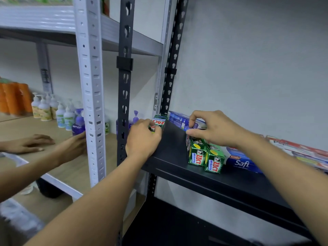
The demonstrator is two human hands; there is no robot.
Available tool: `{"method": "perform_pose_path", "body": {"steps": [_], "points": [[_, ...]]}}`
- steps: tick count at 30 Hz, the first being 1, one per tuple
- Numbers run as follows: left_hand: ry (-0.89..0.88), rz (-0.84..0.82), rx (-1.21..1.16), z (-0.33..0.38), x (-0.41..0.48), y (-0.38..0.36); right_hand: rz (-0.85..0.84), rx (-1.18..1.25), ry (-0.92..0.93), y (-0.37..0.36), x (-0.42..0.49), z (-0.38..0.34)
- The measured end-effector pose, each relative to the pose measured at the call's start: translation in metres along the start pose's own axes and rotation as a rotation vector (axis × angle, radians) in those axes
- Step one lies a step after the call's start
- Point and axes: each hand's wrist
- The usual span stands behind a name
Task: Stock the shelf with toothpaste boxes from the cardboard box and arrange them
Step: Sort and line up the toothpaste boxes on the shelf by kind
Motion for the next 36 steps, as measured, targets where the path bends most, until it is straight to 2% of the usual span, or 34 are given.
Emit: {"method": "perform_pose_path", "body": {"steps": [3,8,11,15,18,21,25,27,29,31,36], "points": [[-0.006,-0.003,0.001,-0.001,0.000,0.000,0.146,0.051,-0.058,-0.017,-0.005,0.009],[-0.028,-0.001,0.026,-0.001,0.001,0.000,0.264,0.113,-0.177,-0.017,-0.007,0.018],[-0.053,-0.017,0.032,-0.002,0.001,0.000,0.431,0.312,-0.258,-0.012,-0.009,0.027],[-0.078,-0.052,0.046,-0.003,0.003,-0.001,0.569,0.667,-0.399,-0.007,-0.023,0.049],[-0.084,-0.069,0.051,-0.004,0.003,-0.001,0.656,0.782,-0.415,0.005,-0.044,0.063],[-0.107,-0.122,0.071,-0.002,0.002,0.001,0.753,0.690,-0.414,0.021,-0.072,0.082],[-0.150,-0.192,0.112,0.001,0.001,0.005,0.845,0.288,-0.394,0.038,-0.118,0.104],[-0.142,-0.229,0.128,0.002,0.000,0.005,0.784,0.080,-0.353,0.033,-0.138,0.114],[-0.134,-0.254,0.133,0.005,-0.002,0.006,0.629,-0.029,-0.377,0.021,-0.152,0.123],[-0.129,-0.262,0.135,0.005,-0.002,0.007,0.540,-0.046,-0.404,0.009,-0.162,0.130],[-0.072,-0.265,0.103,0.006,-0.002,0.006,0.524,-0.047,-0.417,0.009,-0.161,0.124]]}}
Point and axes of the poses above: each hand's wrist, its own x-axis towards the middle knuckle, its own y-axis out of the back of the hand, z = x × y, and after that the axes turned 3 degrees about y, right-handed
